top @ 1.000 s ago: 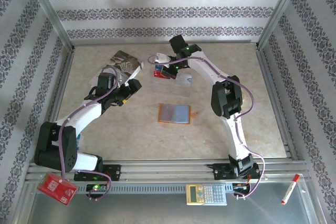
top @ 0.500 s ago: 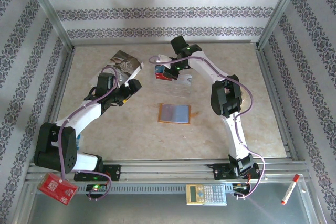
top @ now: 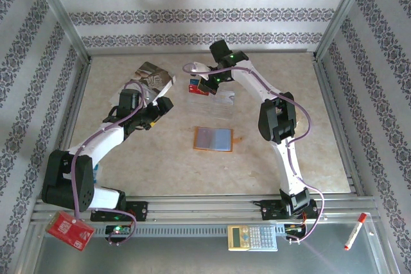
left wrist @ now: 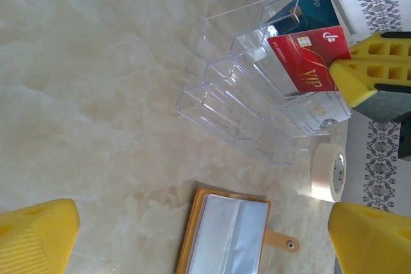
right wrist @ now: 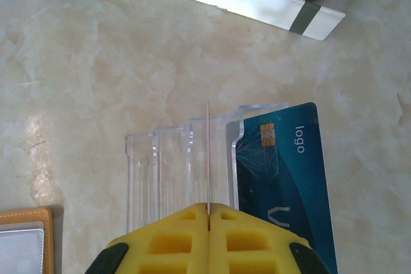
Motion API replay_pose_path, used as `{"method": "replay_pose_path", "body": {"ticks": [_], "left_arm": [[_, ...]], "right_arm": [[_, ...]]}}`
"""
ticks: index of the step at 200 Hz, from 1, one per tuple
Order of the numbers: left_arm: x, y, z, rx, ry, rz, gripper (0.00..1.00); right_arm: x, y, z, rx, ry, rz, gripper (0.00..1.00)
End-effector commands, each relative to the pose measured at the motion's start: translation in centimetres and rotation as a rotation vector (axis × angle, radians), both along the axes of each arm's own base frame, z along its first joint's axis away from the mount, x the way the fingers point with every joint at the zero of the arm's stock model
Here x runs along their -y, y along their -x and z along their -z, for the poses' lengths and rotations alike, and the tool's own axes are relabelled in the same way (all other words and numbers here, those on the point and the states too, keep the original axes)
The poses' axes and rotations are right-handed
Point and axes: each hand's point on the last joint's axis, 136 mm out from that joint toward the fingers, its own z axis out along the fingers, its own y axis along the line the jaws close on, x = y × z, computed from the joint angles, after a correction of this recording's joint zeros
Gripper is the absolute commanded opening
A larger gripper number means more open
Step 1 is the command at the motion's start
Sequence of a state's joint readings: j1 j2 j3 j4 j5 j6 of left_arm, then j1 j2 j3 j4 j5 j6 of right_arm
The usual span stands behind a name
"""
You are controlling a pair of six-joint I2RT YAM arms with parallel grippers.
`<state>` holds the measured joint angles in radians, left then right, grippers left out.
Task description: Take the credit cards out of the card holder
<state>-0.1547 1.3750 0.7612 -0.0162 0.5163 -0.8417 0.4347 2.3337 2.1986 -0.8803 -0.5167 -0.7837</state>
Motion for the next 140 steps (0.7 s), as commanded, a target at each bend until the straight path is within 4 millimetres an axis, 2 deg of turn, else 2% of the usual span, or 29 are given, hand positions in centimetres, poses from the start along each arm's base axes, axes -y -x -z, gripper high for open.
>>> {"method": "replay_pose_path", "body": {"ticks": [1, 39, 77, 94, 108, 140], "left_arm": [[-0.5, 0.6, -0.1, -0.010, 0.011, -0.010, 1.00], [-0.5, 0.7, 0.0, -0.014, 0.010, -0.010, 1.00], [-0.5, 0.6, 0.0, -0.012, 0.013, -0.012, 1.00], [-0.5, 0.6, 0.1, -0.013, 0.016, -0.011, 1.00], [-0.5, 0.6, 0.0, -0.012, 0.016, -0.011, 1.00], [-0.4, 0.6, -0.2, -0.009, 0.023, -0.009, 1.00]], "right_arm": [[-0.5, 0.5, 1.3, -0.051, -0.003, -0.012, 0.06], [-0.2, 0.1, 1.2, -0.040, 0.000, -0.004, 0.07], [-0.4, 0.3, 1.1, -0.051, -0.013, -0.008, 0.23], [-0.5, 0.0, 0.8, -0.045, -0.017, 0.006, 0.25], [-0.4, -0.5, -0.1, -0.029, -0.025, 0.034, 0.24], [-0.5, -0.3, -3.5, -0.011, -0.092, 0.064, 0.23]]}}
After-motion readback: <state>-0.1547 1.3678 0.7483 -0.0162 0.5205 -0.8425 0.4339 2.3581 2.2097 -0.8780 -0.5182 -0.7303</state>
